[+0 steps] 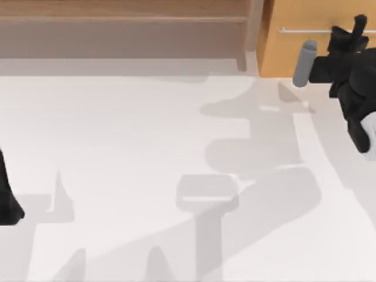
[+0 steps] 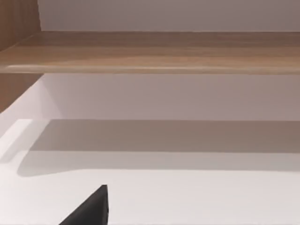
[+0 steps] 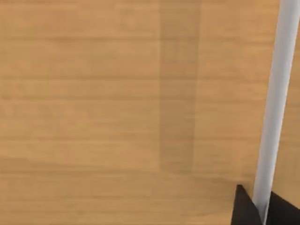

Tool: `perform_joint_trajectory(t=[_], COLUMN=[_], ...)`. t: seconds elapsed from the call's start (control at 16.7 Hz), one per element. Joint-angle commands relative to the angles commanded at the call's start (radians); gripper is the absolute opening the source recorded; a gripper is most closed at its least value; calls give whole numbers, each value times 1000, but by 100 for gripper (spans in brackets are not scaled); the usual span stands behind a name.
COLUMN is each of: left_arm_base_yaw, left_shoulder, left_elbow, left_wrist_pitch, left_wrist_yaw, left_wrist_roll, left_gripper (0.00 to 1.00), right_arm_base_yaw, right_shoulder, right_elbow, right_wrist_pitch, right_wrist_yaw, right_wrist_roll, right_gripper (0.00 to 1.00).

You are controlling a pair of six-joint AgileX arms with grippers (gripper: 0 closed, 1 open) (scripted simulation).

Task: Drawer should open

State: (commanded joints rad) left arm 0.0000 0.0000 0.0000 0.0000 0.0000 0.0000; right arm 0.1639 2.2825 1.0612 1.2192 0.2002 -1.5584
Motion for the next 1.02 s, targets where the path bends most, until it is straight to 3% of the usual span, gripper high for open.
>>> perform_joint_trajectory(t=[0.24, 0.6, 1.02], left_arm_base_yaw=[0, 0, 0], left_shoulder=[0, 0, 0], left_elbow=[0, 0, 0], left_wrist_pitch=[0, 0, 0], left_wrist_yaw=[0, 0, 0], left_wrist_roll=[0, 0, 0], left_gripper=[100, 100, 100], right_arm_base_yaw=[7, 35, 38], right_shoulder=[-21, -114, -127], right_elbow=[-42, -269, -301], right_wrist_pitch=[21, 143, 167], right_wrist_yaw=[7, 32, 38], right_wrist_roll=[0, 6, 2], right_gripper=[0, 0, 0])
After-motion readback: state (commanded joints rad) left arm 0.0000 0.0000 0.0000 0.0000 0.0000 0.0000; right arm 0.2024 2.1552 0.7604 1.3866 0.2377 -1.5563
